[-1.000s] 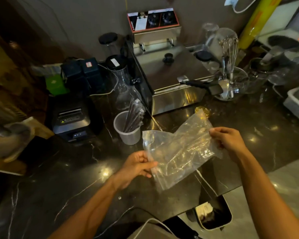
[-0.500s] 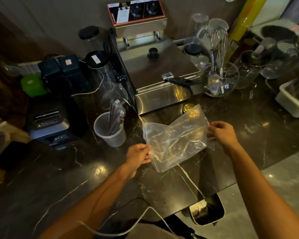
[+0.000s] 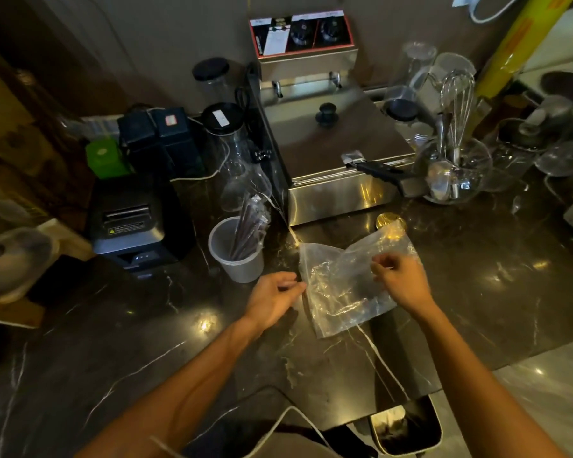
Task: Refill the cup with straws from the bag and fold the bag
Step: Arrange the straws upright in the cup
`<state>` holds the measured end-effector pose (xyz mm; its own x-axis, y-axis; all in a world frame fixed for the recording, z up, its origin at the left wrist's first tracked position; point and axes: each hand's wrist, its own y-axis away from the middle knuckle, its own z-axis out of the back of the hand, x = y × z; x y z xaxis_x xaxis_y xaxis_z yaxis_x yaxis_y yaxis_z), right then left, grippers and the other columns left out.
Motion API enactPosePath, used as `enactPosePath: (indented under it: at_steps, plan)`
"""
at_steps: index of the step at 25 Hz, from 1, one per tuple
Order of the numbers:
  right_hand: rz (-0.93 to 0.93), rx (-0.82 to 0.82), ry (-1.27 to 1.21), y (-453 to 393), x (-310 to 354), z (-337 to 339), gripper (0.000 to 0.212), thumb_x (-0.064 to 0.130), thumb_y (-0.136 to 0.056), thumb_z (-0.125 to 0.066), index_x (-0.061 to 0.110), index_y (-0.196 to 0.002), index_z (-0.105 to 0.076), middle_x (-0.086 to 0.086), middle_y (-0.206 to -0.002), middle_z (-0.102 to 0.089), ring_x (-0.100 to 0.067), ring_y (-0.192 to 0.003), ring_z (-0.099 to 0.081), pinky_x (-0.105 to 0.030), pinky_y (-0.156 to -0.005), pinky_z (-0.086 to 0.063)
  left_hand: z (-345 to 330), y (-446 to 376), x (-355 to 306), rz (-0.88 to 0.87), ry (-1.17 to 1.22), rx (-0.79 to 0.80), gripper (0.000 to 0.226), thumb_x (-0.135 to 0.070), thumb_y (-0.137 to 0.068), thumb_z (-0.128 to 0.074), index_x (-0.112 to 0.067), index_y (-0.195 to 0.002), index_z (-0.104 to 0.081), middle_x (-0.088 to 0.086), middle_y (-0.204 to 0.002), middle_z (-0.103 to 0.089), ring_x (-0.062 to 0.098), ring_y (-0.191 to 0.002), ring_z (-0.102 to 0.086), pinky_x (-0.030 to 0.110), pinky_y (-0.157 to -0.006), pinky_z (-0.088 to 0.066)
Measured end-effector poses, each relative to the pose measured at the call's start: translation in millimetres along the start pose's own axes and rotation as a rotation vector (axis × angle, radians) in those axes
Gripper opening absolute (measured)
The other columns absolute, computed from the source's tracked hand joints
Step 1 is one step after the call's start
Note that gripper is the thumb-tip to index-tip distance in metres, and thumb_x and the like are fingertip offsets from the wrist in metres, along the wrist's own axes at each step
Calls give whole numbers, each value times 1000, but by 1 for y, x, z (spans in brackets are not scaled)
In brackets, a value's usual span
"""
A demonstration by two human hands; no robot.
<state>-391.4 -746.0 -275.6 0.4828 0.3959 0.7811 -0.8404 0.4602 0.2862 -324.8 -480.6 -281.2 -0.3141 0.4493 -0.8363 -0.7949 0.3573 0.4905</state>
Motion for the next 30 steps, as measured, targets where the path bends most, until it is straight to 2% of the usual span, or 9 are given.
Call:
enactPosePath:
  at_steps: [3, 5, 7, 10, 15, 18, 21, 25, 30]
  plan:
    - [49, 95, -27, 5, 28, -21, 9, 14, -100, -65, 18, -103, -72, -5, -91, -74, -22, -85, -72, -31, -70, -57, 25, 18, -14, -134, -13, 12, 34, -29, -95, -72, -16, -127, -72, 0, -103, -78, 16, -96, -77, 34, -85, -63]
    - [105, 177, -39, 10, 50, -41, 6, 15, -98, -68, 18, -103, -72, -8, -90, -73, -21, -79, -68, -27, -64, -54, 42, 33, -24, -205, 24, -10, 17, -28, -96, -72, -20, -110, -77, 0, -93, -80, 13, -78, -77, 22, -62, -58]
    - [160, 235, -40, 13, 71, -65, 8, 18, -96, -72, 20, -103, -70, -6, -93, -72, -19, -79, -67, -24, -60, -52, 61, 43, -34, -265, 40, -82, 9, -24, -95, -73, -18, -99, -79, -1, -83, -78, 8, -67, -73, 17, -53, -51]
    - [169, 286, -49, 15, 97, -100, 39, 26, -91, -79, 21, -126, -63, -5, -102, -71, -16, -80, -68, -23, -60, -51, 93, 43, -34, -325, 39, -258, 10, -16, -91, -77, -16, -101, -75, -3, -77, -70, 1, -65, -67, 14, -56, -52]
    - [203, 304, -12, 11, 124, -133, 80, 40, -81, -87, 17, -147, -48, -4, -112, -68, -14, -95, -65, -23, -72, -51, 132, 18, -32, -323, -32, -371, 41, -16, -93, -75, -16, -131, -63, 2, -116, -63, 6, -74, -67, 21, -66, -59]
    - [244, 285, -41, 11, 134, -142, 68, 37, -82, -86, 18, -140, -56, 3, -122, -71, -11, -108, -66, -18, -81, -51, 142, 2, -40, -293, -91, -349, 49, -15, -94, -74, -14, -140, -59, 4, -129, -61, 10, -77, -71, 19, -72, -59]
    - [241, 234, -81, 6, 144, -147, 52, 26, -85, -84, 15, -132, -63, 4, -119, -74, -11, -108, -70, -30, -92, -59, 147, -16, -50, -263, -127, -240, 61, -12, -92, -75, -13, -149, -51, 4, -142, -57, 17, -85, -74, 19, -79, -59]
    - [188, 256, -99, -9, 151, -143, 43, 16, -88, -81, 16, -129, -65, 2, -115, -76, -14, -106, -73, -42, -98, -59, 159, -44, -60, -234, -194, -25, 82, -11, -86, -80, -20, -156, -40, -1, -153, -52, 26, -110, -73, 46, -98, -60]
    - [309, 353, -70, -28, 160, -137, 30, 13, -93, -74, 15, -123, -70, -3, -112, -78, -15, -105, -75, -46, -95, -61, 163, -58, -68, -317, -254, 123, 46, -7, -91, -73, -20, -134, -65, -2, -126, -72, 12, -112, -71, 37, -99, -59]
